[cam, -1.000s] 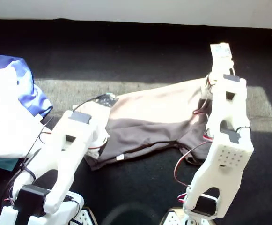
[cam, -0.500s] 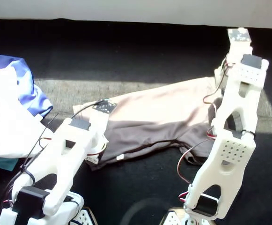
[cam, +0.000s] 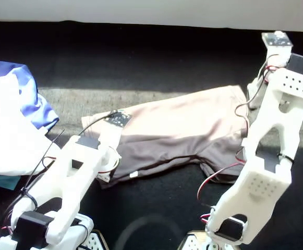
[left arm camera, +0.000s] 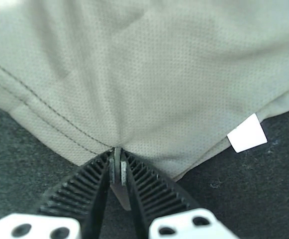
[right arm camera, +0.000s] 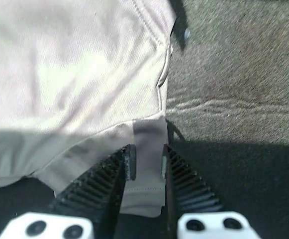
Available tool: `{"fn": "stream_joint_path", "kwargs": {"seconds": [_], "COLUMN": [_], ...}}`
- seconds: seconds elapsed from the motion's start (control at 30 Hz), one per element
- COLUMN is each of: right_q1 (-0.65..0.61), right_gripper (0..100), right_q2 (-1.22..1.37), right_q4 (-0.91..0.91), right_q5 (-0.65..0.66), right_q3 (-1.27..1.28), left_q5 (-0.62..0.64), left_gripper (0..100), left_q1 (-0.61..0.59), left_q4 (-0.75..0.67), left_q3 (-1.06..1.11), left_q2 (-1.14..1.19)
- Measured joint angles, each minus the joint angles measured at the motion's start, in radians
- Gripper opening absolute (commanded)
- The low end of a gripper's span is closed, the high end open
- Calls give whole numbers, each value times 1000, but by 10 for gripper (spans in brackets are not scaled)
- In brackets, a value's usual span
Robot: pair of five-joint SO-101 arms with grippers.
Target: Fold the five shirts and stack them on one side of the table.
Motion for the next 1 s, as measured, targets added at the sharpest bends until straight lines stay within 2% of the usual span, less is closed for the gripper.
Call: {"fn": "stream_joint_path", "kwargs": {"seconds": [0.1, 0.2, 0.4, 0.6, 0.83, 1.0], "right_q1": [0, 2, 9, 9, 15, 15], "right_gripper": [94, 95, 98, 98, 98, 98], "right_q2": [-150, -327, -649, -750, -750, -753], "right_q4": [-15, -121, -485, -830, -885, -753], "right_q5": [61, 138, 374, 465, 471, 471], "right_q3": [230, 500, 1097, 1453, 1591, 1591], "left_q5": [0, 0, 0, 0, 0, 0], "left_gripper": [9, 9, 9, 9, 9, 9], "left_q1": [0, 0, 0, 0, 0, 0], "left_q4": [0, 0, 0, 0, 0, 0], "left_q3": [0, 0, 0, 0, 0, 0], "left_q2": [0, 0, 0, 0, 0, 0]}}
